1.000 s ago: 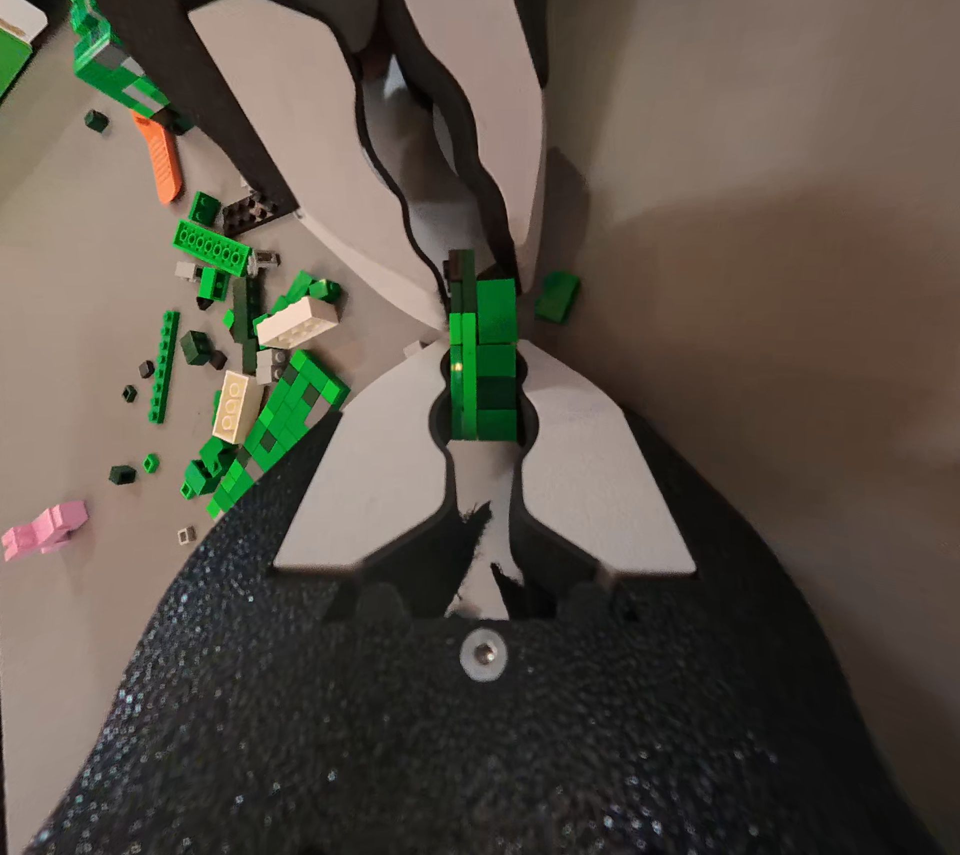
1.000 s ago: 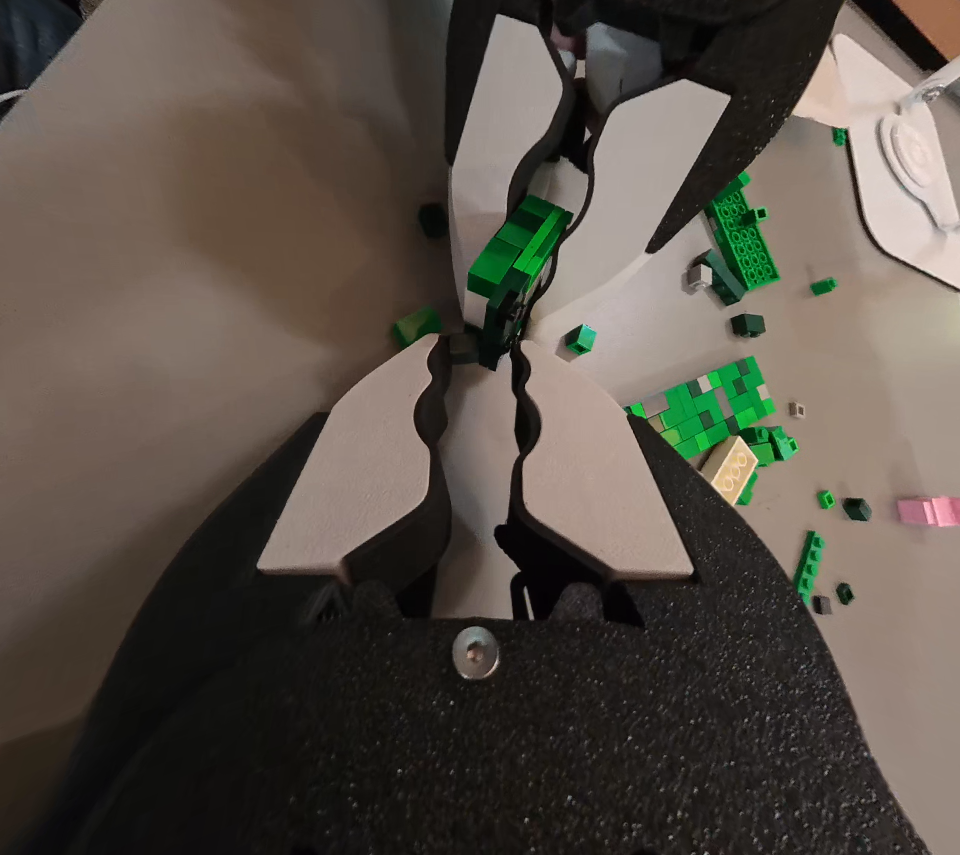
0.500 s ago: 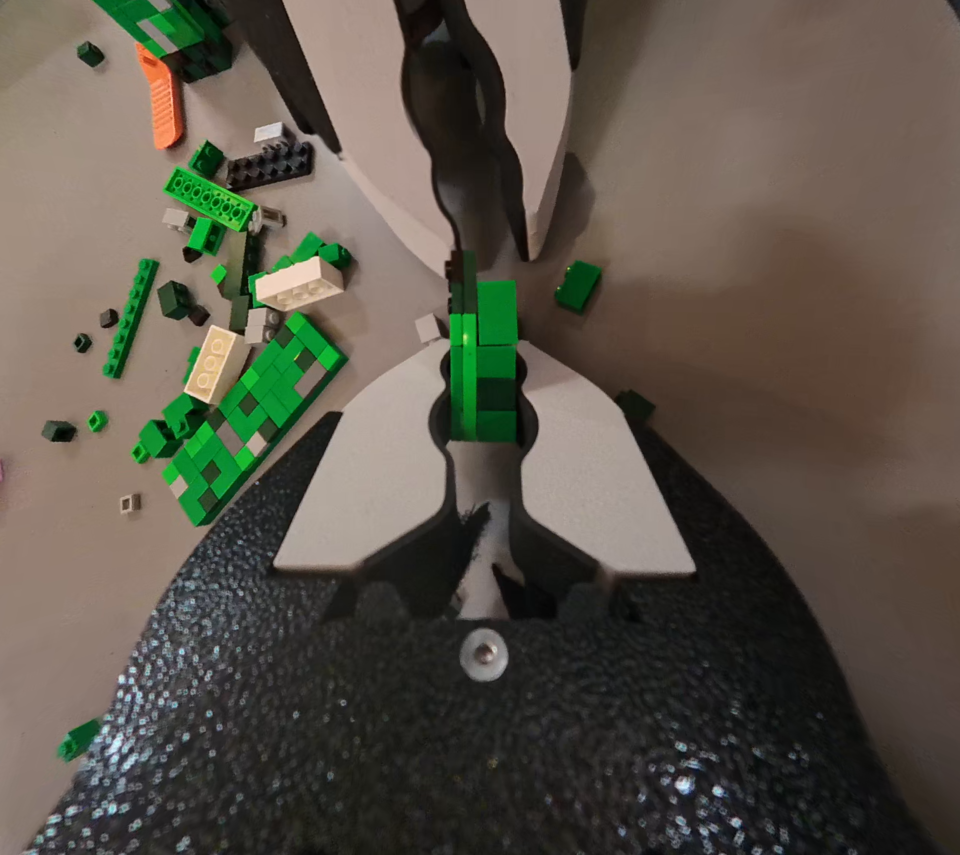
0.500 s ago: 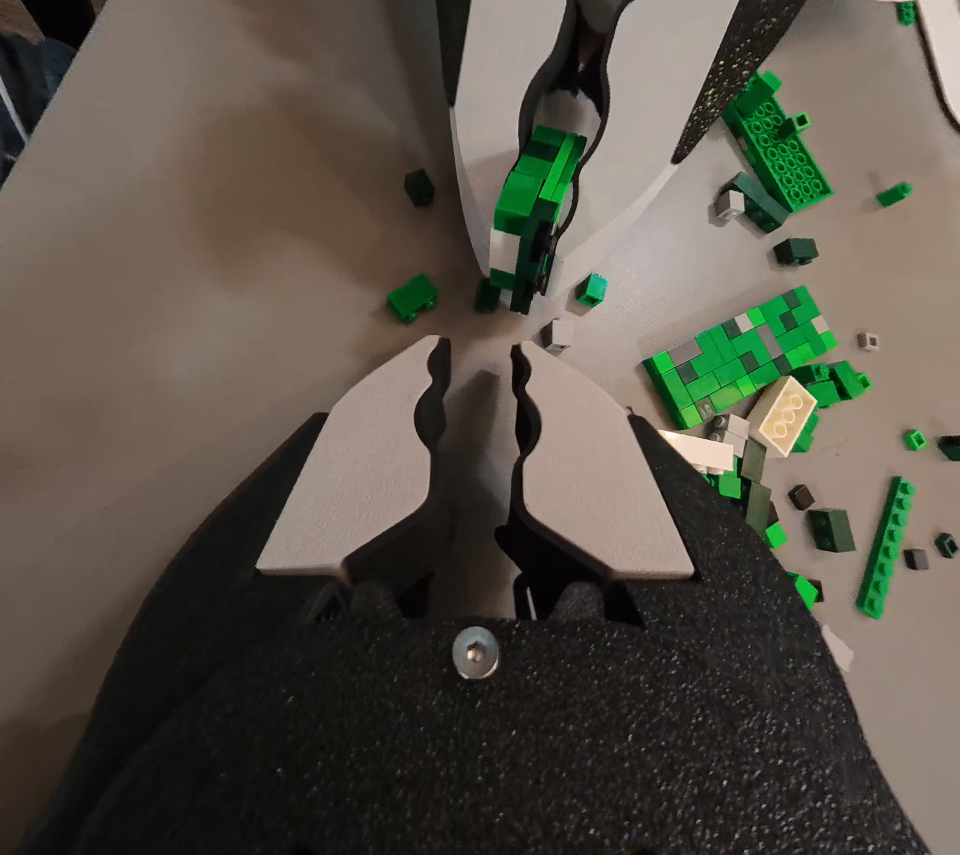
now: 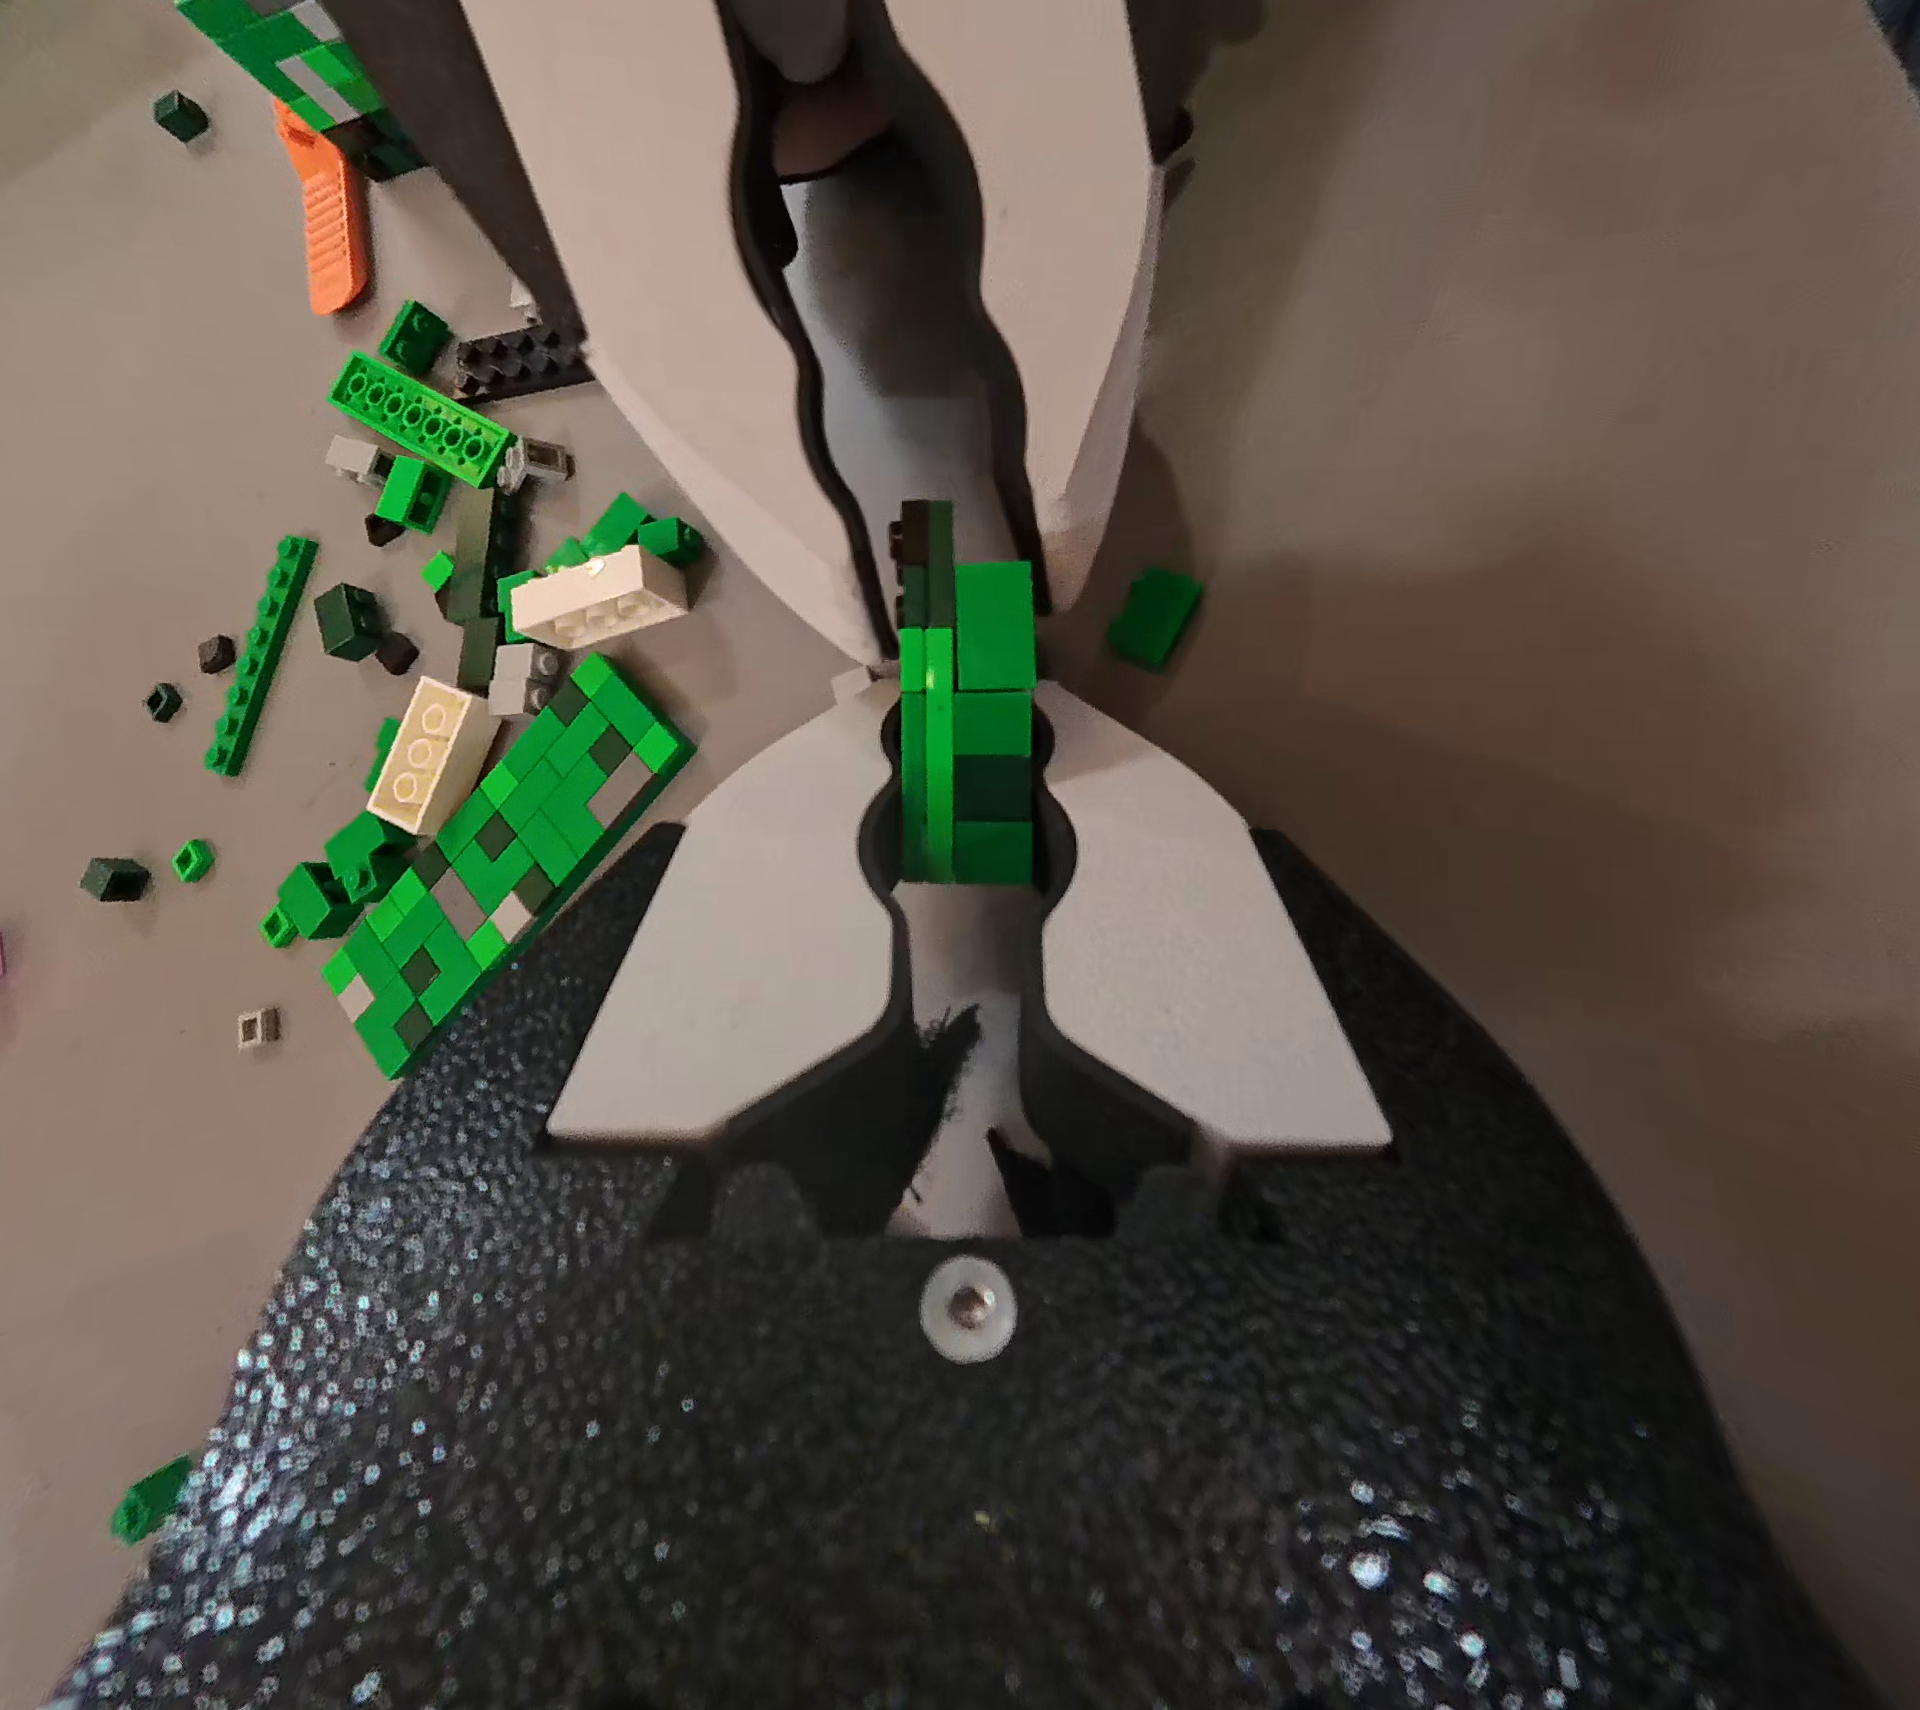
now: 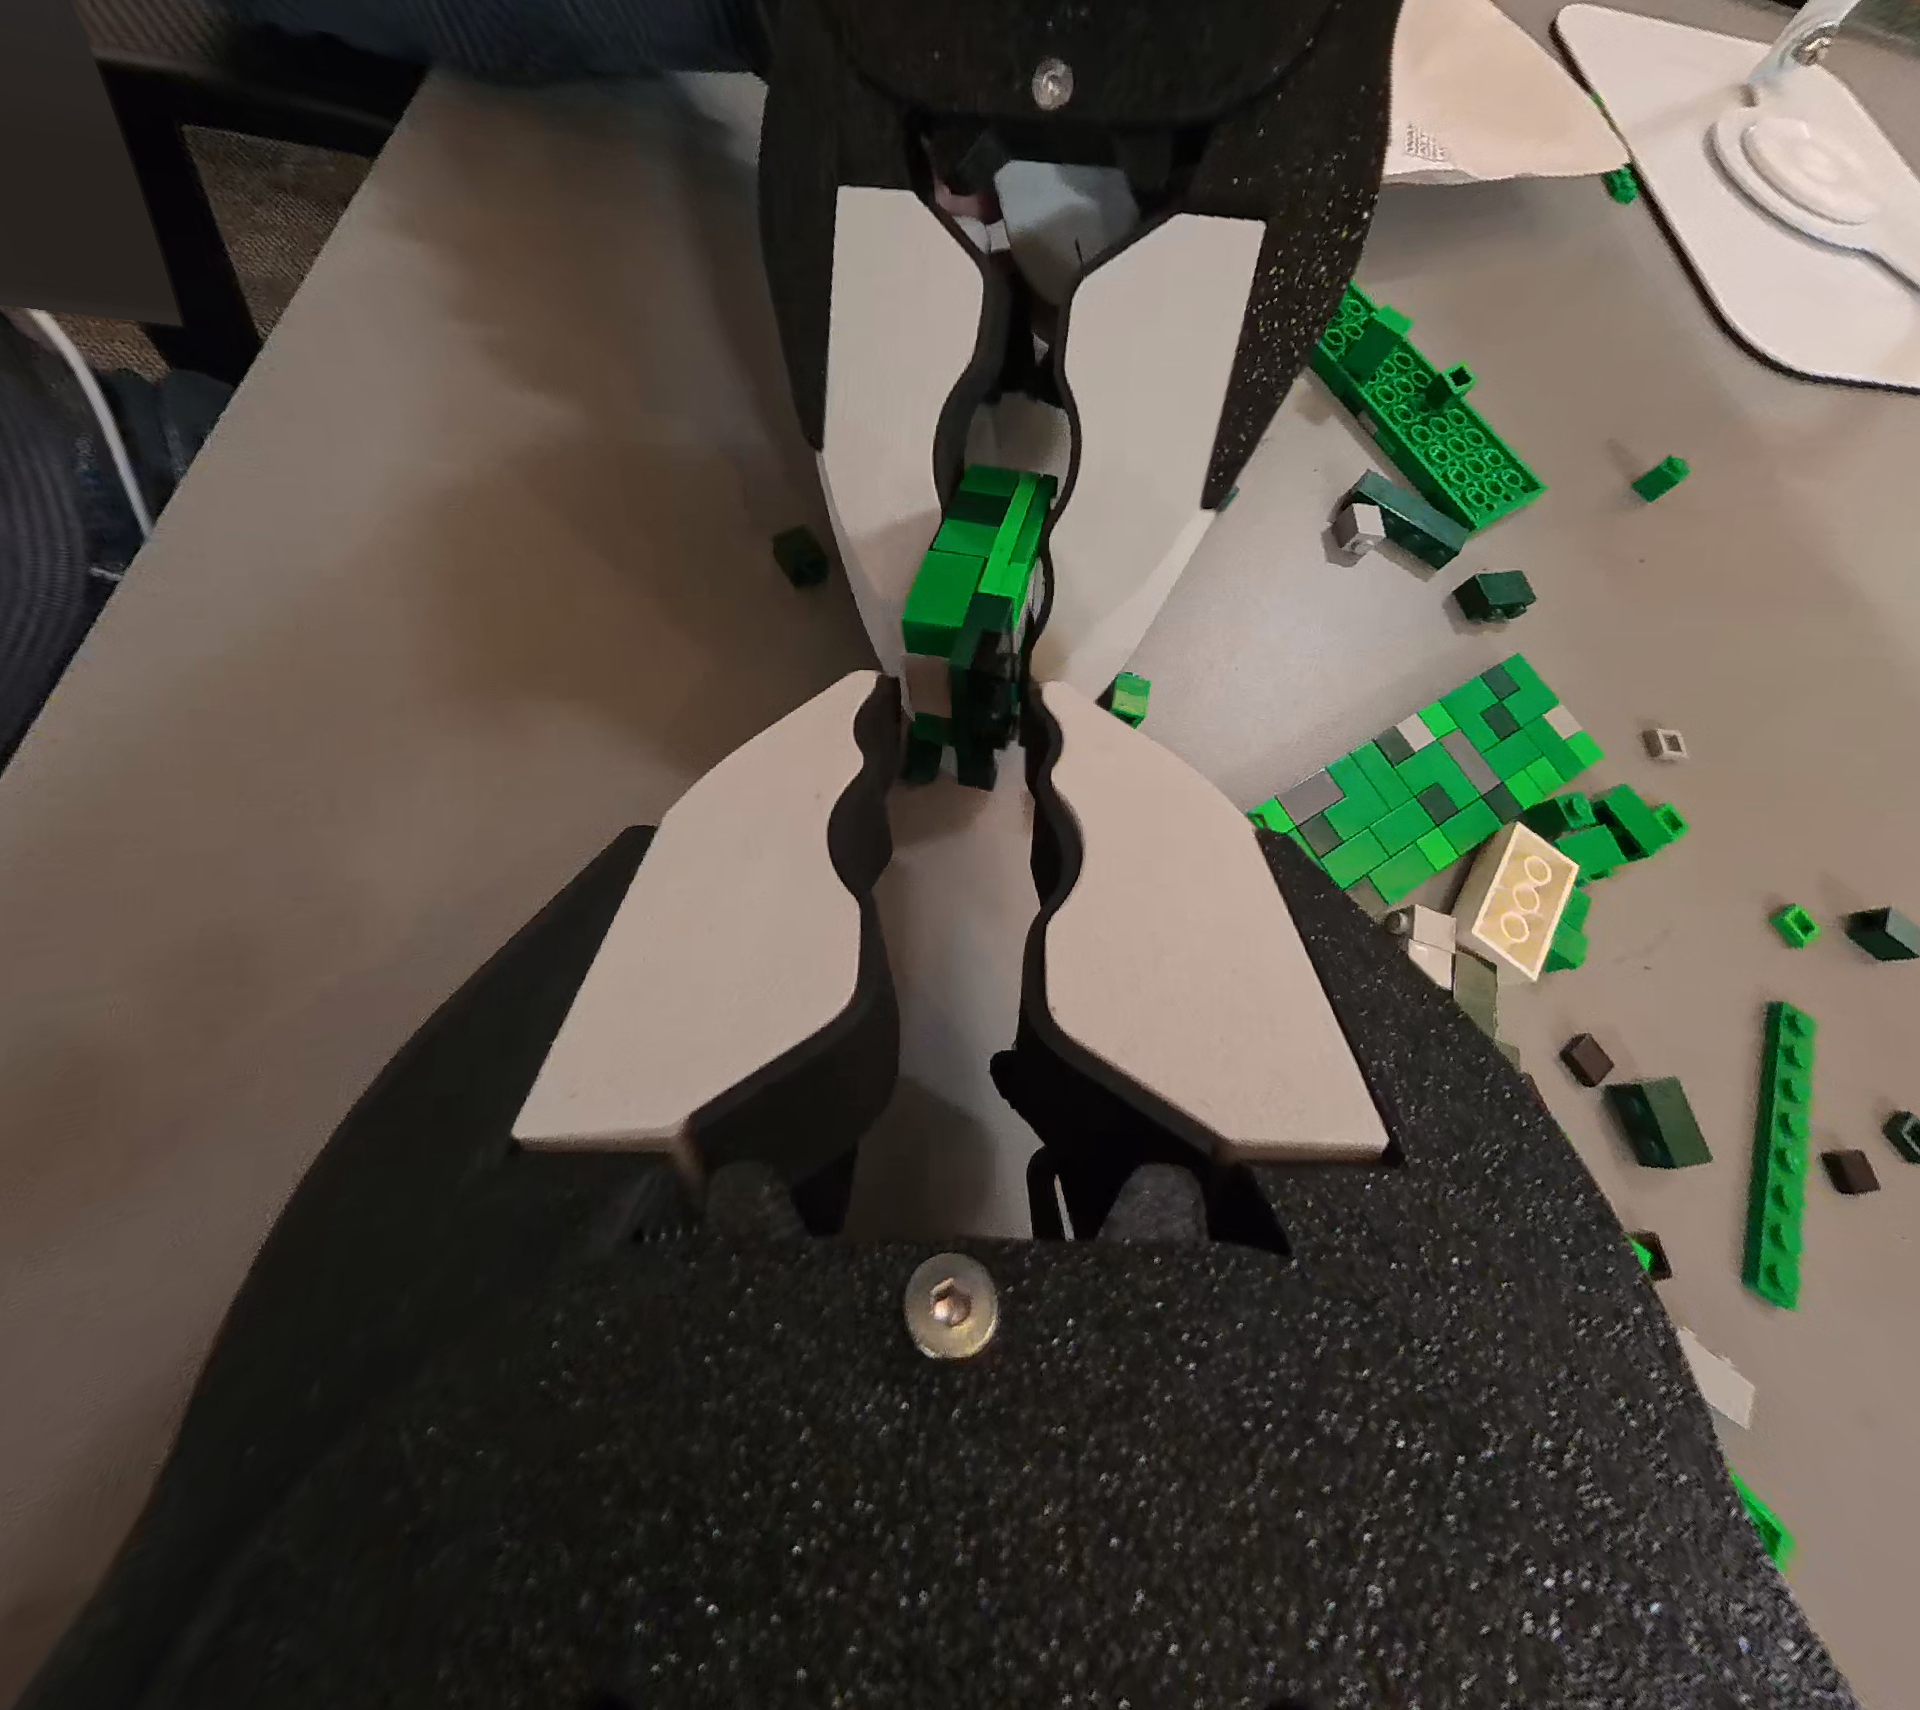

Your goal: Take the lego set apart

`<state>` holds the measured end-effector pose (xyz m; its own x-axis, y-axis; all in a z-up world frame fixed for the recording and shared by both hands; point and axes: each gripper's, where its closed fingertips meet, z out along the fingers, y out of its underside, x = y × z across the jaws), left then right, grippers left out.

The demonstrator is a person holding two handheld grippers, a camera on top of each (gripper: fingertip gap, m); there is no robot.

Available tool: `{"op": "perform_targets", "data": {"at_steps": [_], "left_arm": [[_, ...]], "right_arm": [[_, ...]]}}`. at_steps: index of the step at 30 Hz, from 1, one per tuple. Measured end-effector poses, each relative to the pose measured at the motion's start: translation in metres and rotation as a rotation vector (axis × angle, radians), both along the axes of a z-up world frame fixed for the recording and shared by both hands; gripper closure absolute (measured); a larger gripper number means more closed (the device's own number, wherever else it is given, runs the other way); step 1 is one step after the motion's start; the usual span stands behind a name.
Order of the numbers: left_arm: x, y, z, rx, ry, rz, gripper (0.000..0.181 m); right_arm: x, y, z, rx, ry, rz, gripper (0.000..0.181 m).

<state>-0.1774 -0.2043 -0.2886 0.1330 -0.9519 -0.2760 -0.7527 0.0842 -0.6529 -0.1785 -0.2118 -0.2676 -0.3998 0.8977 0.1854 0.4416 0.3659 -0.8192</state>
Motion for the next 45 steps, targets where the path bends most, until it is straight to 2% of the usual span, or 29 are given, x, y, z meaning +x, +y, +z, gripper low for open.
{"op": "perform_targets", "data": {"at_steps": [4,8,12,16,20,28,31,36,45], "left_arm": [[-0.005,0.004,-0.004,-0.010,0.044,0.045,0.164],[-0.004,0.006,-0.002,0.002,0.056,0.061,0.164],[-0.002,0.006,0.002,-0.023,0.018,0.069,0.164],[-0.001,0.009,0.005,-0.018,0.023,0.096,0.164],[-0.001,0.009,0.002,-0.019,0.042,0.097,0.164],[0.001,0.007,0.006,-0.077,-0.051,0.104,0.159],[0.003,0.007,0.009,-0.060,-0.097,0.081,0.161],[0.005,-0.001,0.016,-0.121,-0.158,0.047,0.163],[0.003,0.001,0.016,-0.156,-0.165,0.070,0.164]], "right_arm": [[-0.003,-0.001,0.003,-0.008,0.012,-0.010,0.156],[-0.004,0.003,0.005,0.018,0.016,-0.040,0.162],[-0.005,0.003,0.010,-0.029,0.040,-0.042,0.162],[-0.006,0.004,0.012,-0.026,0.046,-0.055,0.155],[-0.008,0.004,0.008,0.012,0.031,-0.062,0.161],[-0.006,0.006,0.017,-0.080,0.071,-0.065,0.162],[-0.004,0.006,0.022,-0.129,0.092,-0.053,0.162],[-0.002,-0.001,0.028,-0.184,0.114,-0.013,0.162],[-0.001,0.003,0.023,-0.181,0.100,-0.021,0.162]]}}
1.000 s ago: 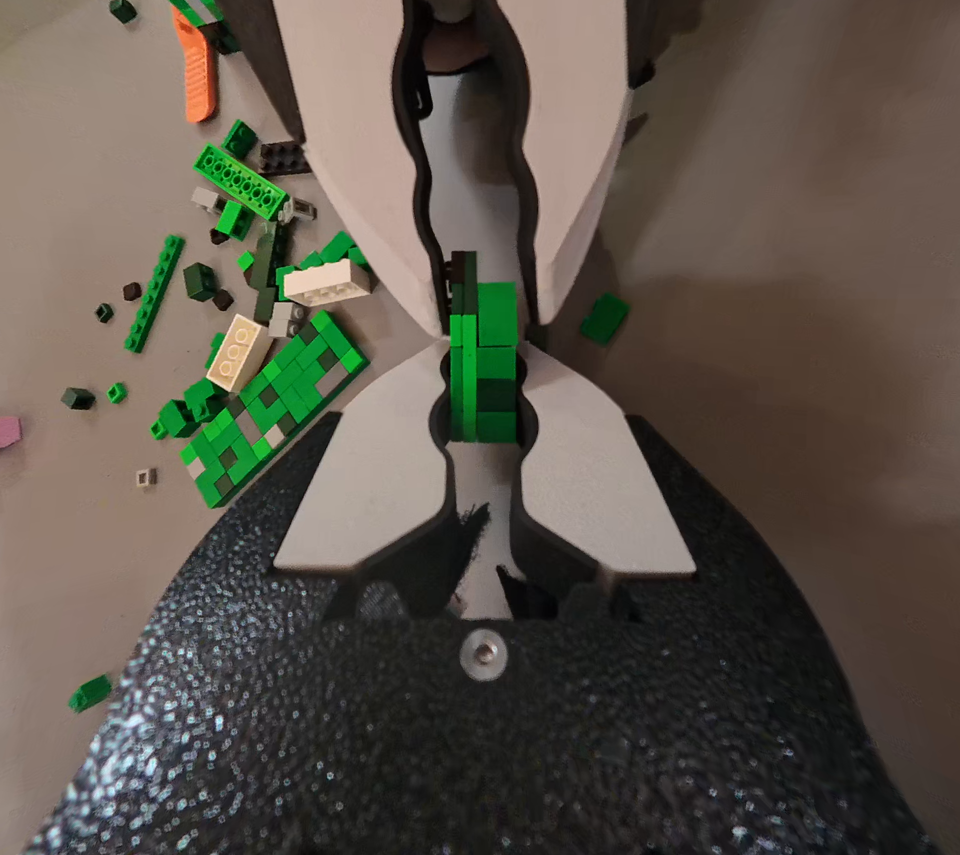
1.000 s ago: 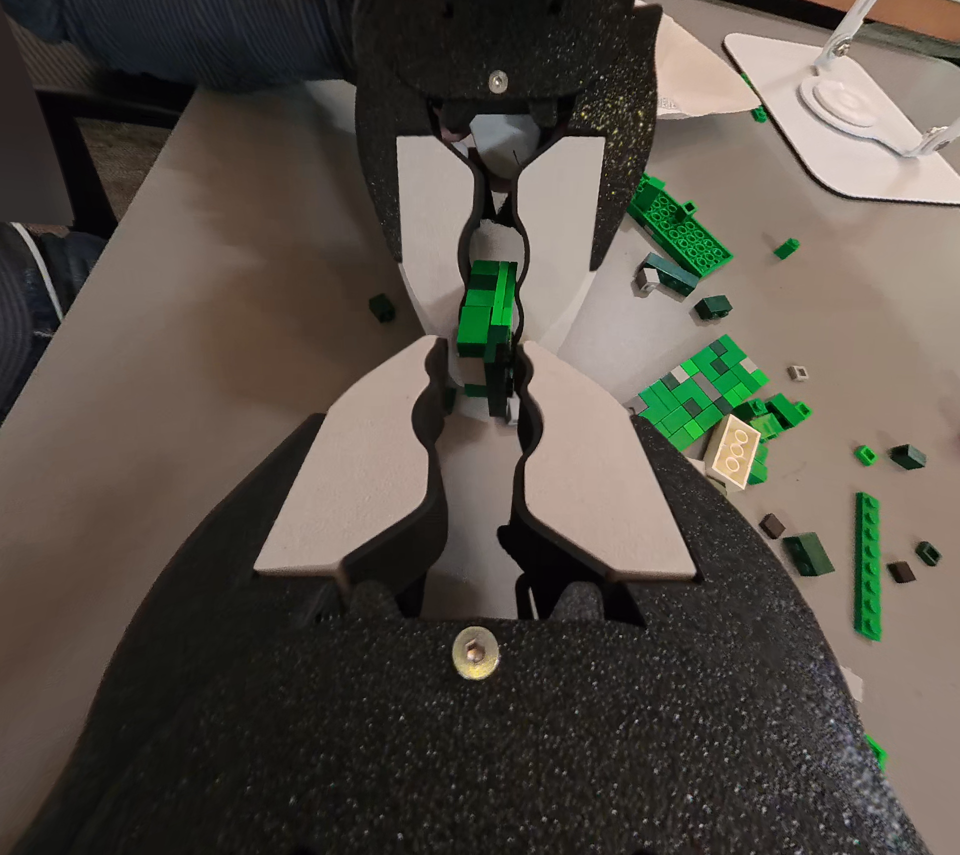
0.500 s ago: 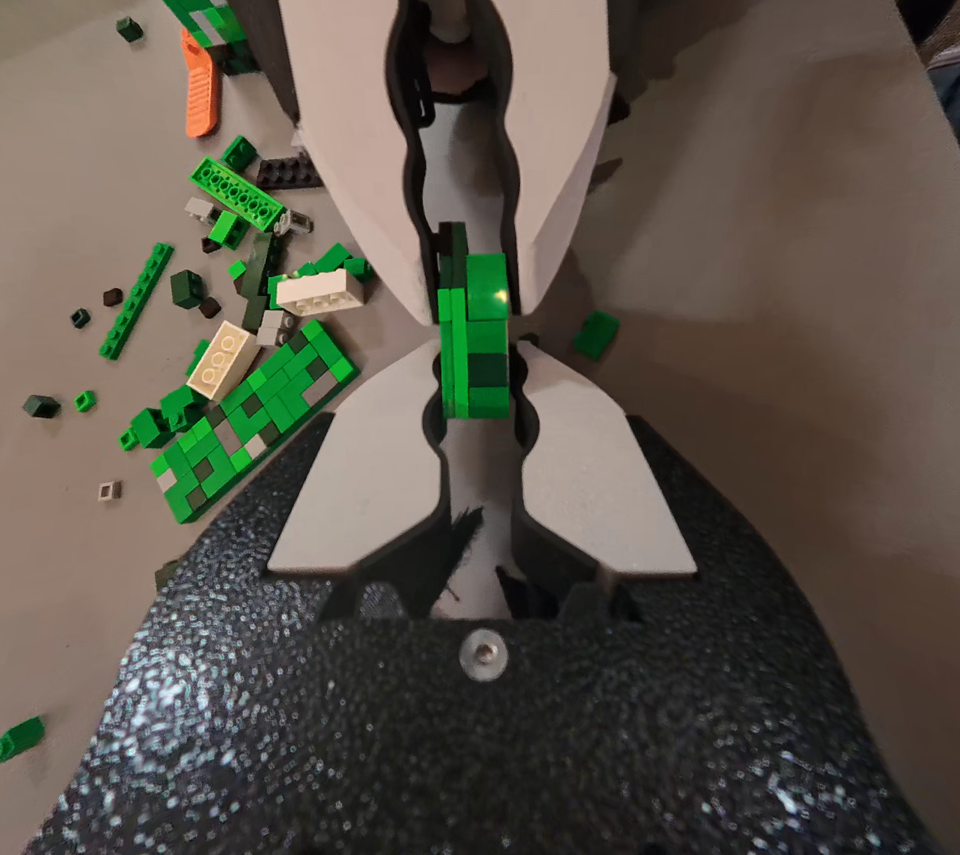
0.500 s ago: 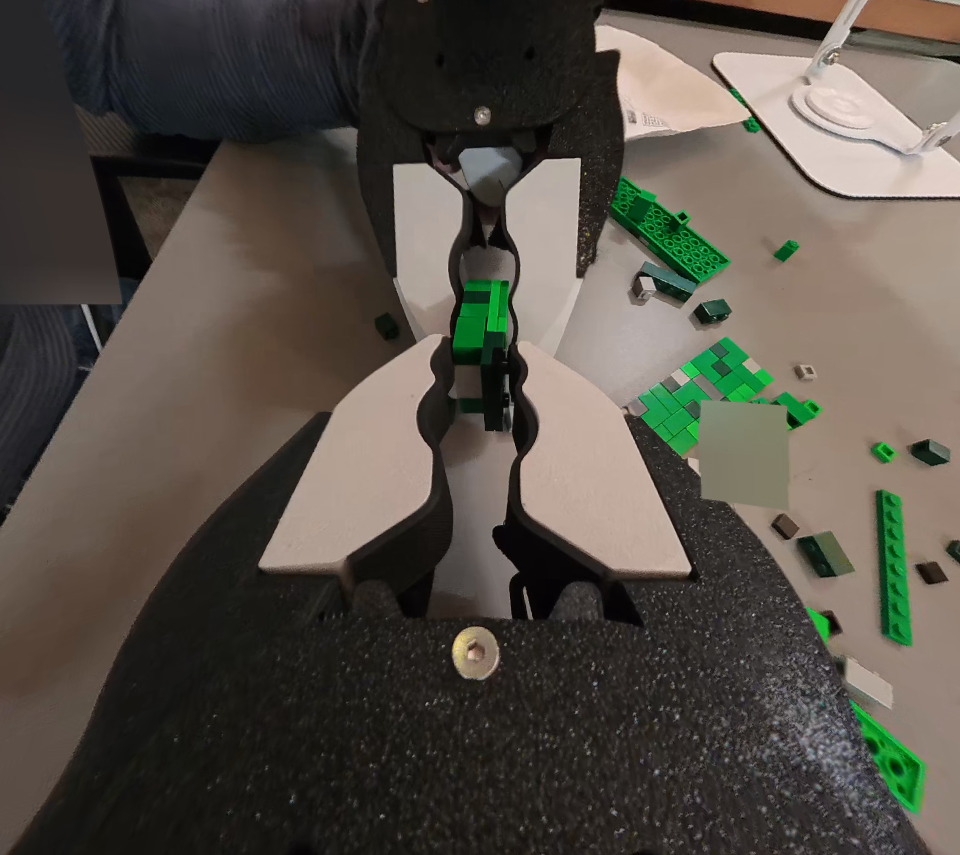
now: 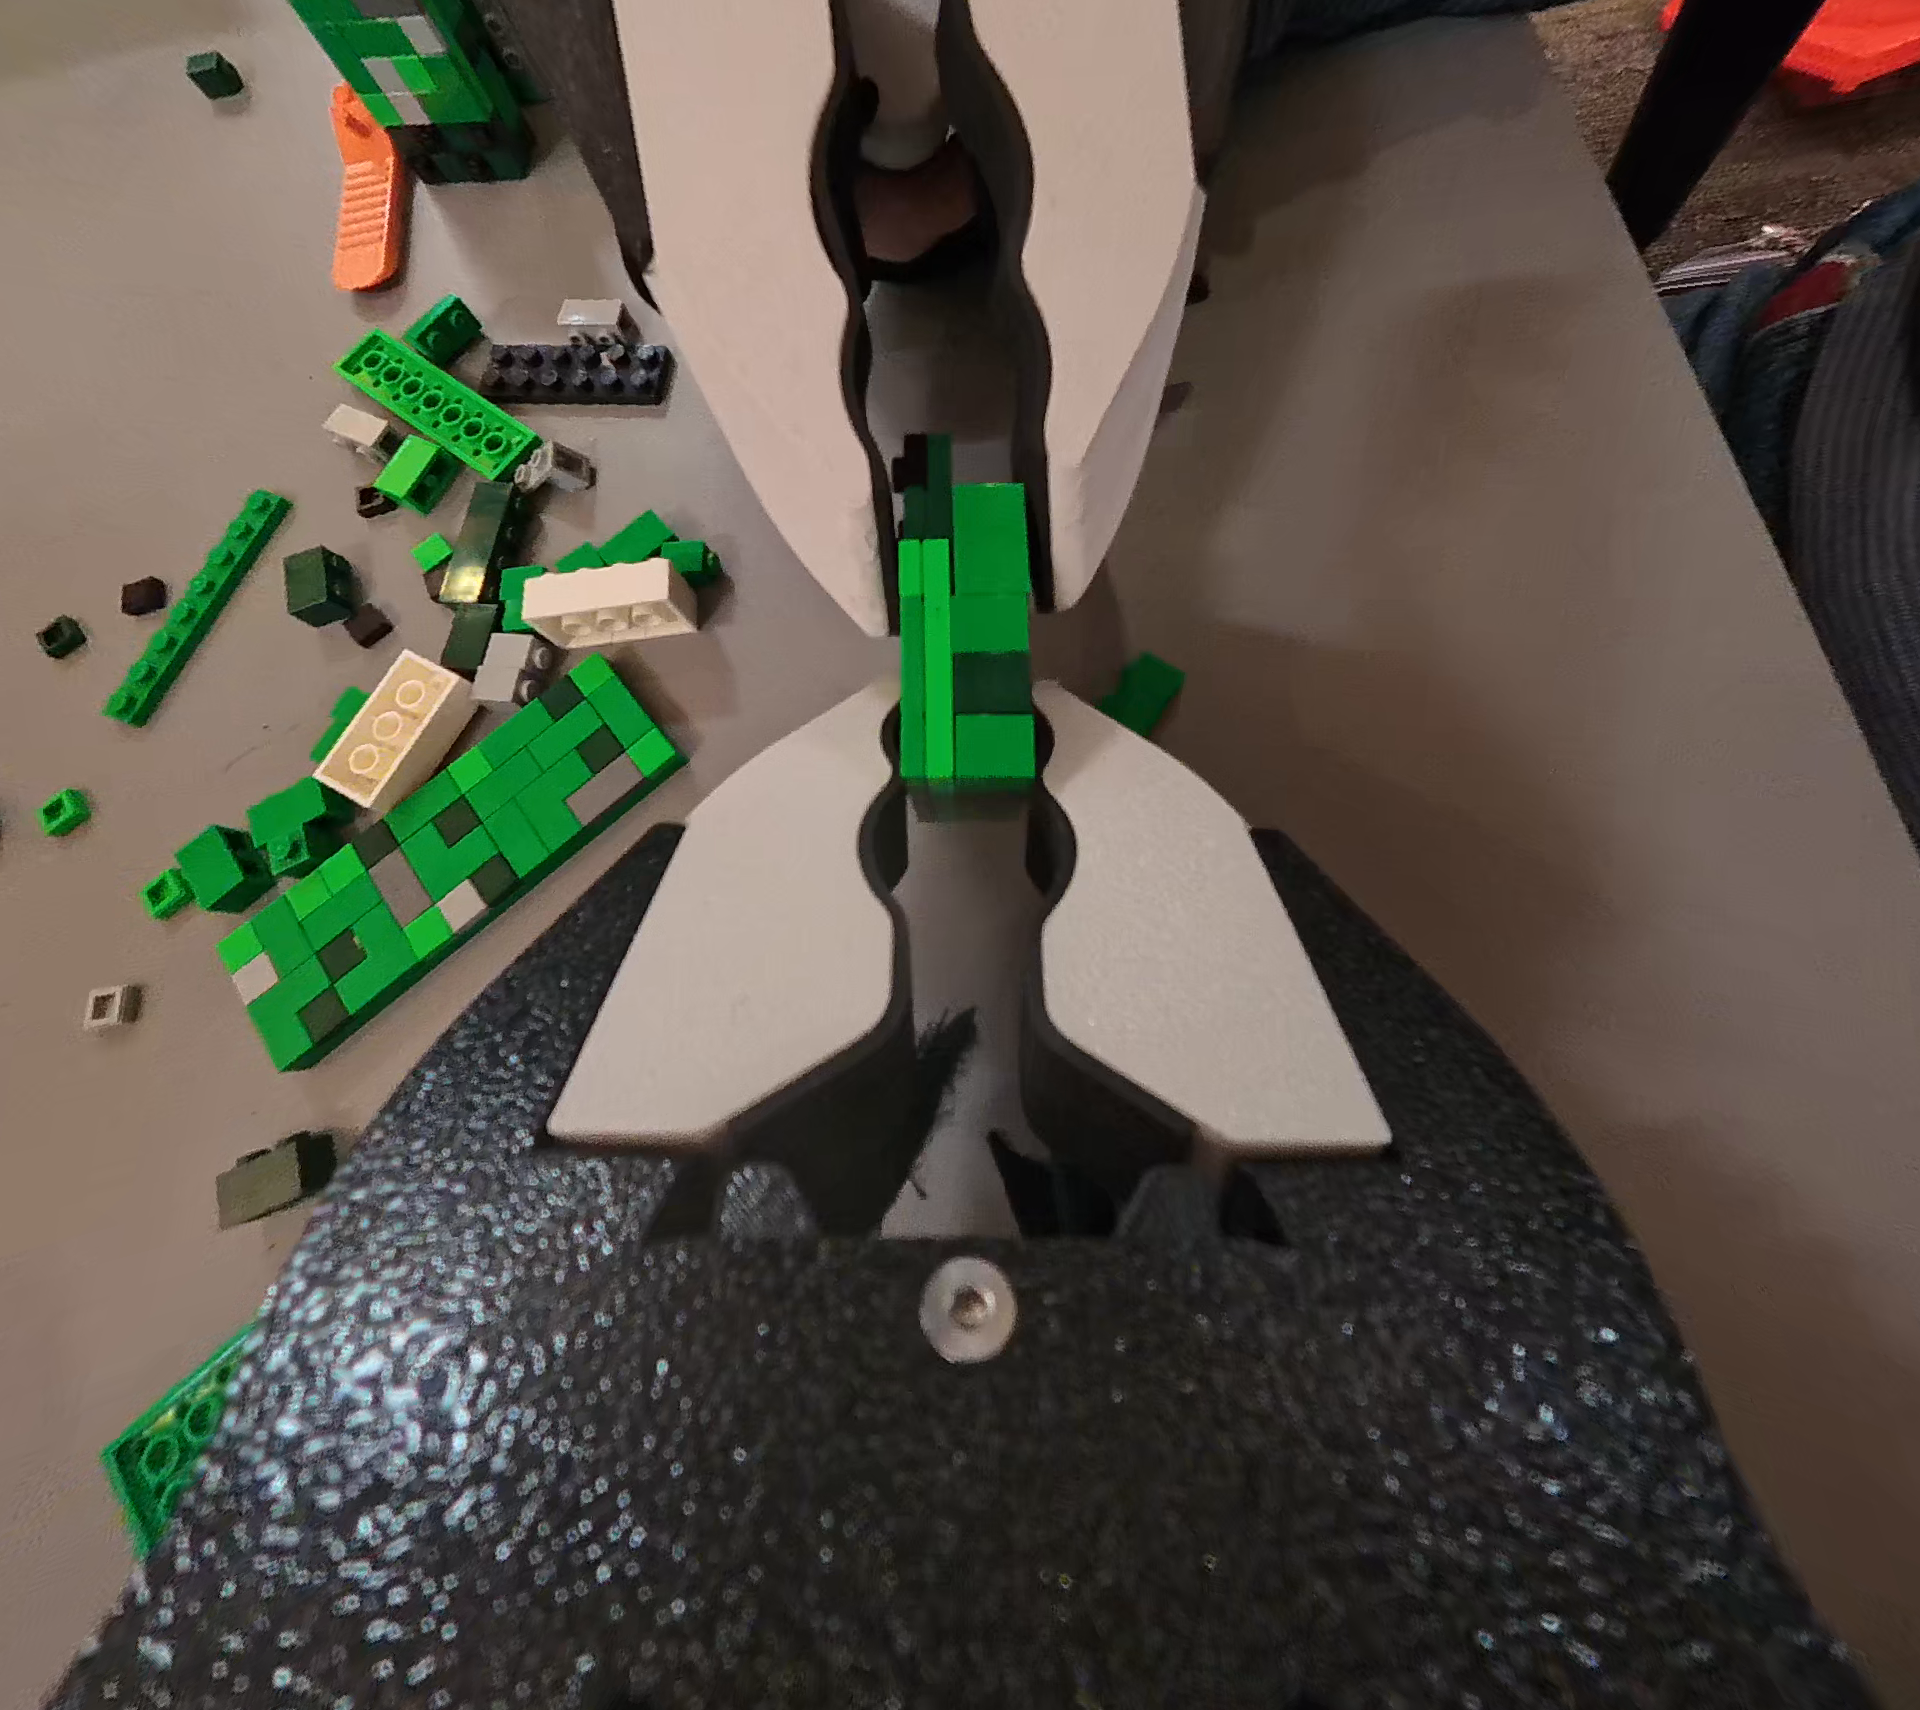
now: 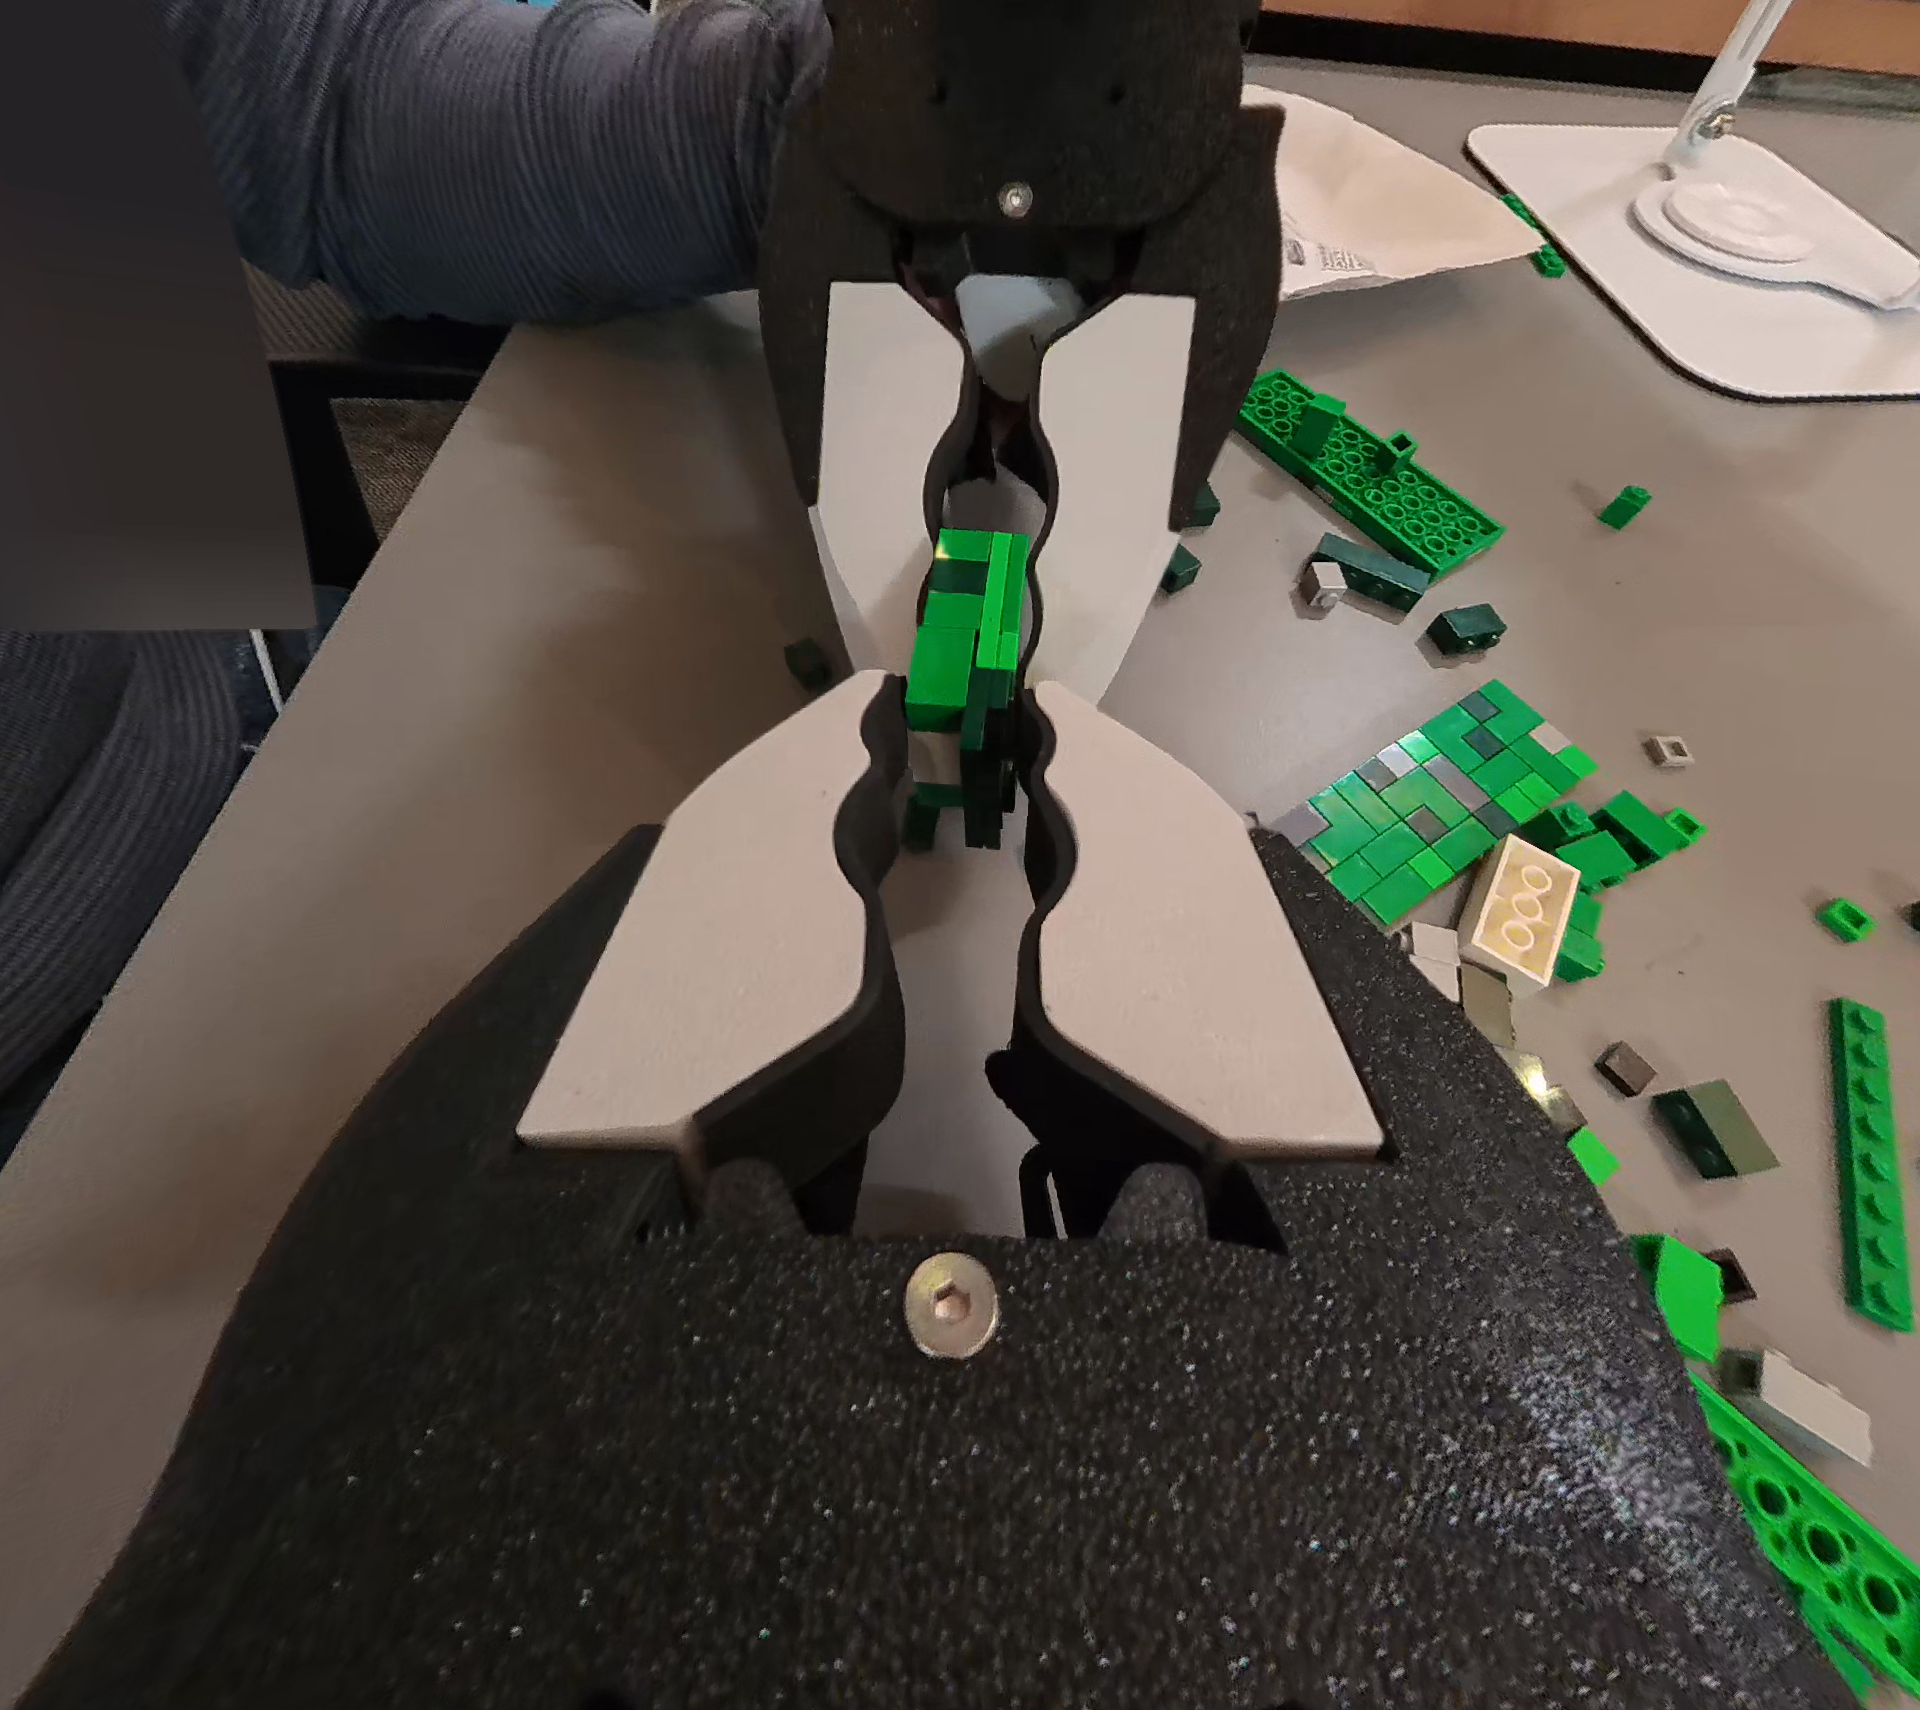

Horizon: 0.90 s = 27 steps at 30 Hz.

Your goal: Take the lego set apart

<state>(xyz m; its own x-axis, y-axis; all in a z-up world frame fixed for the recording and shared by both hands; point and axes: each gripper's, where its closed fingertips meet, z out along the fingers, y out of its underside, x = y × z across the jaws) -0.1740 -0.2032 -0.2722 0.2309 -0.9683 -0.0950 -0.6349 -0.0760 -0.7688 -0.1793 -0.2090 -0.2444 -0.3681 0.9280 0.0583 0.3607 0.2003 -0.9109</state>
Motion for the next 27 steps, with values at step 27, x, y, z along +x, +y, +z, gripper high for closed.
{"op": "perform_targets", "data": {"at_steps": [27], "left_arm": [[-0.005,0.008,-0.009,0.083,0.158,0.054,0.163]], "right_arm": [[0.001,0.006,-0.019,0.192,-0.093,-0.034,0.155]]}}
